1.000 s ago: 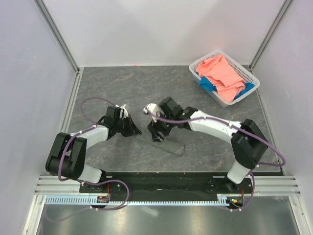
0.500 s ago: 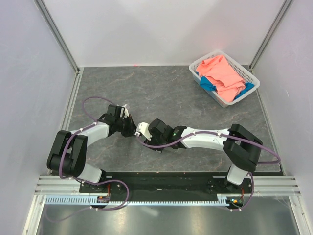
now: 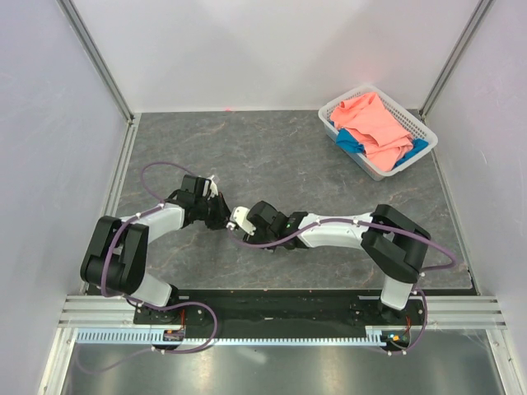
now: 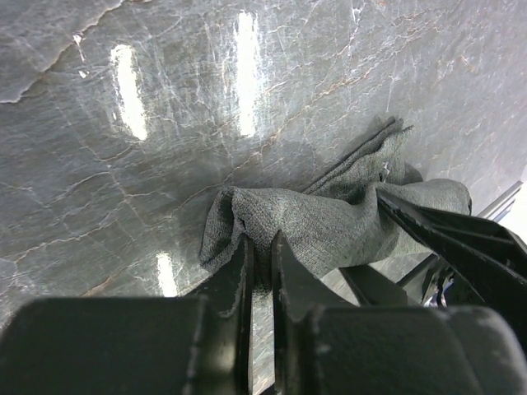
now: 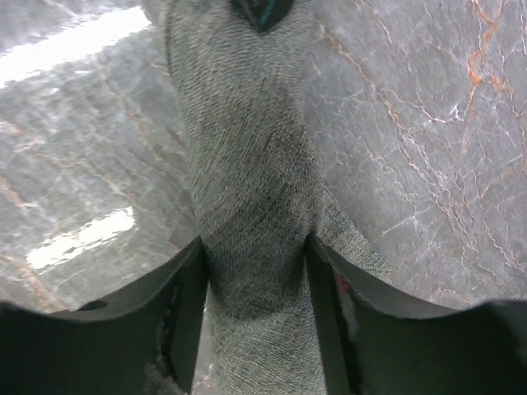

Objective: Fold the napkin, place the utensils inside, and roll it up
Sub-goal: Roll the napkin with the utensil

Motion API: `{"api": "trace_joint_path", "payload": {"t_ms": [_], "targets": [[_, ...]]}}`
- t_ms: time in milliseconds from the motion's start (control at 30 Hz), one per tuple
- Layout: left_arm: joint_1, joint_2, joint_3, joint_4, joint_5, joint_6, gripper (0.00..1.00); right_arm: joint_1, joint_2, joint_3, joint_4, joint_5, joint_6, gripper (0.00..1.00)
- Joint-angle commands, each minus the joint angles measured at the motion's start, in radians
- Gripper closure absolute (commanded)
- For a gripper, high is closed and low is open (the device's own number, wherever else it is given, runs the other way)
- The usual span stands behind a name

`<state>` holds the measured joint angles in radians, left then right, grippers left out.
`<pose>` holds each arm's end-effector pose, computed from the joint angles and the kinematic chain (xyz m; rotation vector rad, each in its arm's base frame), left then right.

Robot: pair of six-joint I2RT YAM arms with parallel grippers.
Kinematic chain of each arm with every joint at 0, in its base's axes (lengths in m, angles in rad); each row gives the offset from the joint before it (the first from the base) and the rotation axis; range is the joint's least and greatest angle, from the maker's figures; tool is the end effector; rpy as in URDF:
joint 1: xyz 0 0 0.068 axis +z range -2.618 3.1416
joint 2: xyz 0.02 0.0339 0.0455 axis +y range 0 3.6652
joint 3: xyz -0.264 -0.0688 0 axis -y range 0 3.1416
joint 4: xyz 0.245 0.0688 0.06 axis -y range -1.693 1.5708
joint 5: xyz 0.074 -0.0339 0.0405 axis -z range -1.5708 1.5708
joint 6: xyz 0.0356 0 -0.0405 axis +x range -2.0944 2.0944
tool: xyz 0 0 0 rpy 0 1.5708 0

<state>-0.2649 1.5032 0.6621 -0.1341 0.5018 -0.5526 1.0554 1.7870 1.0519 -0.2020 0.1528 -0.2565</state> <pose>0.2554 -0.0870 0.1472 -0.1727 2.6388 -0.9416 0.1838 0.3134 0.1636 -1.4733 2.0171 0.1423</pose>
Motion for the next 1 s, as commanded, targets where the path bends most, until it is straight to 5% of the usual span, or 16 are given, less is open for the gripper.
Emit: {"api": "trace_joint_path", "payload": {"t_ms": [0, 133, 333, 600, 967], "targets": [[-0.002, -0.001, 0.033, -0.033, 0.034, 0.033, 0.82, -0.038, 0.034, 0.03, -0.01, -0.008, -0.013, 0.45], [-0.003, -0.038, 0.036, -0.032, -0.003, 0.031, 0.6, -0.06, 0.046, 0.03, -0.02, -0.05, -0.015, 0.51], [-0.004, -0.127, -0.001, -0.032, -0.112, 0.017, 0.44, -0.092, 0.072, 0.075, -0.085, -0.208, 0.003, 0.66], [-0.004, -0.291, -0.09, 0.004, -0.201, 0.019, 0.42, -0.15, 0.107, 0.198, -0.283, -0.444, 0.078, 0.72], [-0.005, -0.362, -0.171, 0.062, -0.131, 0.019, 0.41, -0.287, 0.241, 0.347, -0.424, -0.801, 0.154, 0.73]]}}
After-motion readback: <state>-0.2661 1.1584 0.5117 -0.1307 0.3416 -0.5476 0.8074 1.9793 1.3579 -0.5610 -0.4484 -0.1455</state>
